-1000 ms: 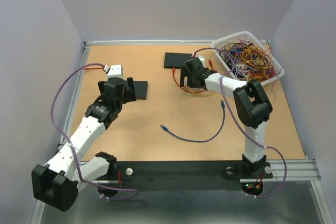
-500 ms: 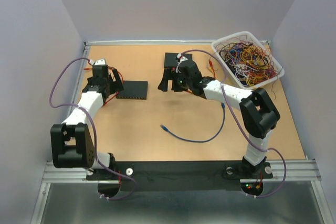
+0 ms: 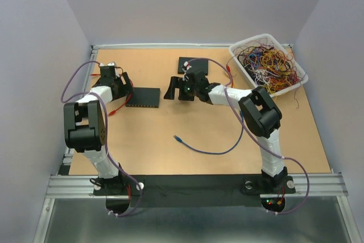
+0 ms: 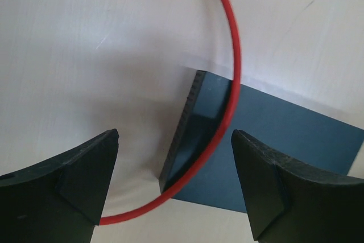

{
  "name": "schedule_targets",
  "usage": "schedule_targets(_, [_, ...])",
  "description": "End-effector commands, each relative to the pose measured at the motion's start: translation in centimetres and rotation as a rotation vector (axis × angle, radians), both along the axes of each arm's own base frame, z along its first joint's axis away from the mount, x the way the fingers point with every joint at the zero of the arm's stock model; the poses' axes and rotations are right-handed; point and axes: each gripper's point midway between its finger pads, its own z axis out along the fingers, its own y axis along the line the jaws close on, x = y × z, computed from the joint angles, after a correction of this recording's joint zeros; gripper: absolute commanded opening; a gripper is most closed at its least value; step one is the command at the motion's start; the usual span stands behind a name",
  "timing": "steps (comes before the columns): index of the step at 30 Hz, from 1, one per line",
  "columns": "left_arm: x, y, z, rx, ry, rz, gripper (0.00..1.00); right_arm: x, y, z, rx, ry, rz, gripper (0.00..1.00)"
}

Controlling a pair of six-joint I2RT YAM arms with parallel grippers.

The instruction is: Insert the plug into the switch port

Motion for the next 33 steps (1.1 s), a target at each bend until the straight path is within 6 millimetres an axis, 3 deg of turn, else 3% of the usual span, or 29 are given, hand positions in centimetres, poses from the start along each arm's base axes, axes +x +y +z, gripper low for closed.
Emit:
schedule_targets(1, [1.4,-0.1,1.1,-0.043,-0.05,-0.037,0.91,1.8,2.2,2.7,0.099,-0.065,0.025,0.99])
schedule_targets(10, [1.4,-0.8,-0.1,-0.076,-0.038,-0.071,0.91,2.9,4.0,-0.3,0.129,-0.003,0.031,0.99])
schedule_targets(16, [0.9,-1.4,-1.7,-0.109,0.009,-0.082,0.87,3.0,5.5,-1.2,0.175,0.03,0.053,0.95])
schedule_targets(20, [0.6,-3.0,-2.5,-0.137,0.036,-0.118,0.81,2.5,6.0,-1.7,0.179,0.04,0.064,0.84])
schedule_targets(27, [-1.2,-7.1,-3.0,-0.185,0.085,-0.147,0.78,1.2,6.8,-2.6,0.175,0.055,0.094,0.46])
schedule_targets(31, [-3.1,-9.9,-4.3,-0.229,0.112,-0.173,0.77,0.3,6.1,-3.5,0.153,0.072,0.096,0.43])
schedule_targets(33, [-3.9,-11.3,-4.5,-0.262,0.118,-0.173,0.77,-0.2,5.6,-3.0,0.146,0.064,0.095,0.41])
